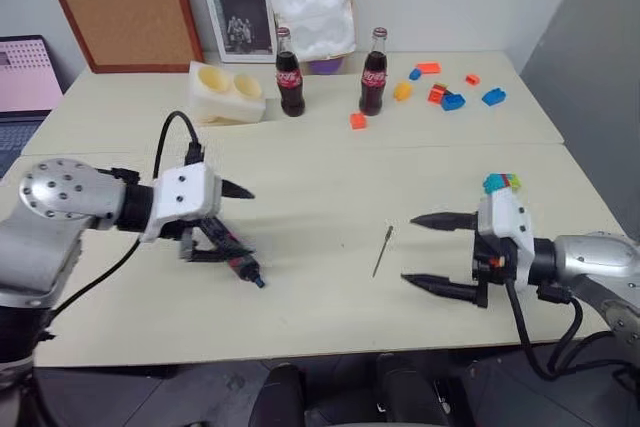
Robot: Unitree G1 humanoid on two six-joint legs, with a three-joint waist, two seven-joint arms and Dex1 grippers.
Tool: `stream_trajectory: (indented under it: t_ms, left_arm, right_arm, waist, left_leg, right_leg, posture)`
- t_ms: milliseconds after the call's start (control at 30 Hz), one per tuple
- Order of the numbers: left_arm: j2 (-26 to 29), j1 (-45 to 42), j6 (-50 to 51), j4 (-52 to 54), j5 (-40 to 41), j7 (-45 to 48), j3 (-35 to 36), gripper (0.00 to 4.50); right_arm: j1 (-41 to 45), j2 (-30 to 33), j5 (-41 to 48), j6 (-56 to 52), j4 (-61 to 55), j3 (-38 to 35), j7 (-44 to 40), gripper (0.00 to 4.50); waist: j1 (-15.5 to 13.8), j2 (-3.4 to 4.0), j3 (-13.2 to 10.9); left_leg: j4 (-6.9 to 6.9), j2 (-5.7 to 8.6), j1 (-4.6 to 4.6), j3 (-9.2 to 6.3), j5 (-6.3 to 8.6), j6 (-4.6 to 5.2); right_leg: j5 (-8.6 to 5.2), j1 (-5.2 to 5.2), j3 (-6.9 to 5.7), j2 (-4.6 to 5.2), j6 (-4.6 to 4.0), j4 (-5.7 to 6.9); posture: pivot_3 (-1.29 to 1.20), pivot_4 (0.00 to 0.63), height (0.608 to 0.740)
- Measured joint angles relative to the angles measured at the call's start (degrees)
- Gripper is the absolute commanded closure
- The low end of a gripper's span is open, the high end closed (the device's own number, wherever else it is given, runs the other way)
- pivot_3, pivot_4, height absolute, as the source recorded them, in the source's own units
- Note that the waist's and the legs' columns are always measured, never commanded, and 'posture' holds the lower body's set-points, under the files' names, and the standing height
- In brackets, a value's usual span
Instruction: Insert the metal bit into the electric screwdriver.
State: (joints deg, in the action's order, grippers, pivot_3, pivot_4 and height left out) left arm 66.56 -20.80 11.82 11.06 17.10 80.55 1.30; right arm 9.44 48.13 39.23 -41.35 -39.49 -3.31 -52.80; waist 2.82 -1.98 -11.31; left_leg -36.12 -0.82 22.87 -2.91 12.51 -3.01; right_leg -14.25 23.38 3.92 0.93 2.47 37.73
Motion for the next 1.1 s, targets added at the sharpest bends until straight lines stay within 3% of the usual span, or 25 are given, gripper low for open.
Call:
stream_trajectory:
  t_ms: [233,533,1033,1100]
  left_arm:
    - [0.87,-7.64,-16.31,-7.15,-9.48,10.17,-10.50,0.00]
    - [-2.89,-15.71,-24.23,-11.76,-16.99,11.63,-23.57,0.00]
    - [-11.26,-18.48,-27.37,-16.24,-27.12,10.56,-27.89,0.00]
    - [-11.54,-18.55,-28.01,-16.36,-27.94,10.54,-28.06,0.37]
  right_arm:
    - [0.75,-0.73,2.04,-4.11,-0.85,4.88,1.75,0.04]
    - [0.07,-1.52,2.43,-4.90,-3.12,6.68,4.42,0.04]
    - [-0.98,-1.32,4.95,-6.52,-5.63,6.59,6.81,0.04]
    - [-0.80,-1.14,5.37,-6.71,-5.64,6.38,6.88,0.00]
  waist:
    - [-1.12,-0.03,0.00]
    - [-1.02,-0.05,-0.01]
    - [-1.01,-0.06,0.00]
    - [-1.01,-0.06,0.00]
  left_leg:
    - [0.02,0.04,0.20,0.03,0.00,0.00]
    - [-0.02,-0.02,0.17,-0.01,0.00,0.01]
    - [-0.05,-0.02,0.16,-0.04,0.00,0.01]
    - [-0.05,-0.02,0.16,-0.04,0.00,0.01]
  right_leg:
    - [-0.01,0.12,-0.03,0.02,0.01,-0.12]
    - [0.01,0.13,-0.03,-0.10,0.05,0.01]
    - [0.19,0.11,-0.03,-0.12,0.36,0.05]
    - [0.19,0.11,-0.03,-0.12,0.36,0.05]
  posture:
    - [0.00,0.150,0.740]
    - [0.00,0.150,0.740]
    - [0.00,0.150,0.740]
    - [0.00,0.150,0.740]
